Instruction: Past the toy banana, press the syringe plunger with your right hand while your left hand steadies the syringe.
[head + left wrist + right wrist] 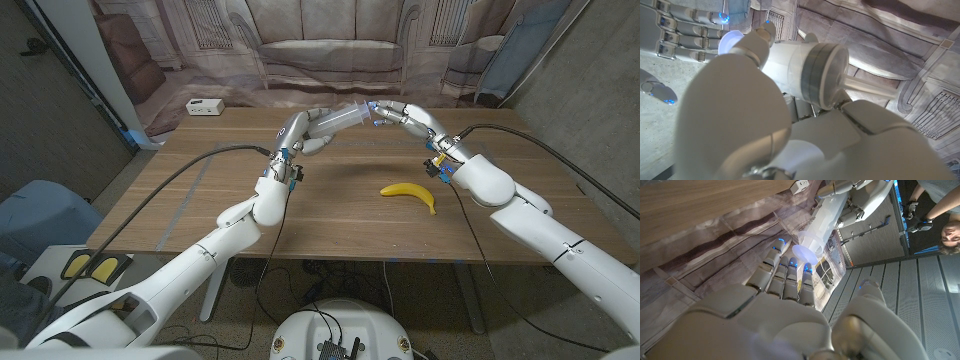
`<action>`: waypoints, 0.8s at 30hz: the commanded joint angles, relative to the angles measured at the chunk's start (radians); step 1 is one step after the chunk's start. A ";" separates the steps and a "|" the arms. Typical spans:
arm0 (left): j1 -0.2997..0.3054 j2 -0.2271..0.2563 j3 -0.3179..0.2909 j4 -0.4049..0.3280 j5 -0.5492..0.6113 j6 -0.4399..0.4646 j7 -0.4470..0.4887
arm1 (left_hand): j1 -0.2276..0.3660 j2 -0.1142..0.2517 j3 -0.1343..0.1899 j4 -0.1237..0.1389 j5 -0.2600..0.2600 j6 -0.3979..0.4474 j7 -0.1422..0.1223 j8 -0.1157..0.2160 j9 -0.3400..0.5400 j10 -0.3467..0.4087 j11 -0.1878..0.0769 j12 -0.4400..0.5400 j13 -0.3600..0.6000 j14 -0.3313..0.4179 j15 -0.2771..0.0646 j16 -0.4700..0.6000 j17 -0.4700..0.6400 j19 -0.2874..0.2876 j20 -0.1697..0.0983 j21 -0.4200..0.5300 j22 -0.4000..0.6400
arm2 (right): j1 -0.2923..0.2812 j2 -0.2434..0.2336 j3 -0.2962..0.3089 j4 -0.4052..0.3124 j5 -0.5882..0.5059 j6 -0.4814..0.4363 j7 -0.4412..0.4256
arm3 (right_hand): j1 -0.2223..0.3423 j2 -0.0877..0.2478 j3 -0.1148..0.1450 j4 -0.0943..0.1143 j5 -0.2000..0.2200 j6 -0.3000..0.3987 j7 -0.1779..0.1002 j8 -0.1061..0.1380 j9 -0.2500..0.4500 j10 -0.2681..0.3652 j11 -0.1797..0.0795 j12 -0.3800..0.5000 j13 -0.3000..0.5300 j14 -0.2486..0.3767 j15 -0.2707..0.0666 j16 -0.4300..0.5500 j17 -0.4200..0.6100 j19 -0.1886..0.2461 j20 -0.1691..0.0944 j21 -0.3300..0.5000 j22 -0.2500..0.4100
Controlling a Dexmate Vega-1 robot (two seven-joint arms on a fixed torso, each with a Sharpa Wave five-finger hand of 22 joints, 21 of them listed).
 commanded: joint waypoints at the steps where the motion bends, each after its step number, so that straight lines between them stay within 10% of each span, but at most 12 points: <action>1: 0.009 0.004 -0.004 -0.008 0.001 0.002 0.004 | 0.134 0.163 0.054 0.050 0.006 0.107 -0.060 0.008 0.003 0.076 -0.064 -0.001 0.001 0.114 -0.143 0.005 0.005 -0.007 -0.002 0.004 0.003 | -0.004 0.005 0.002 0.001 -0.004 0.002 -0.008 | 0.006 -0.002 -0.002 -0.001 -0.003 -0.019 -0.004 -0.002 0.001 -0.012 0.005 -0.003 0.004 -0.011 0.001 -0.003 0.003 -0.005 0.004 0.003 0.004; 24: 0.037 0.020 -0.021 -0.032 -0.004 0.013 0.005 | 0.132 0.162 0.056 0.049 0.007 0.109 -0.060 0.006 0.003 0.081 -0.065 -0.003 0.003 0.114 -0.142 0.004 0.004 -0.010 -0.001 0.008 0.002 | -0.024 0.007 0.014 -0.010 0.003 -0.021 -0.031 | 0.005 -0.007 -0.006 -0.001 -0.003 -0.032 0.004 0.012 0.000 -0.060 0.009 -0.004 0.004 -0.084 0.005 -0.019 0.001 -0.083 0.001 -0.010 0.003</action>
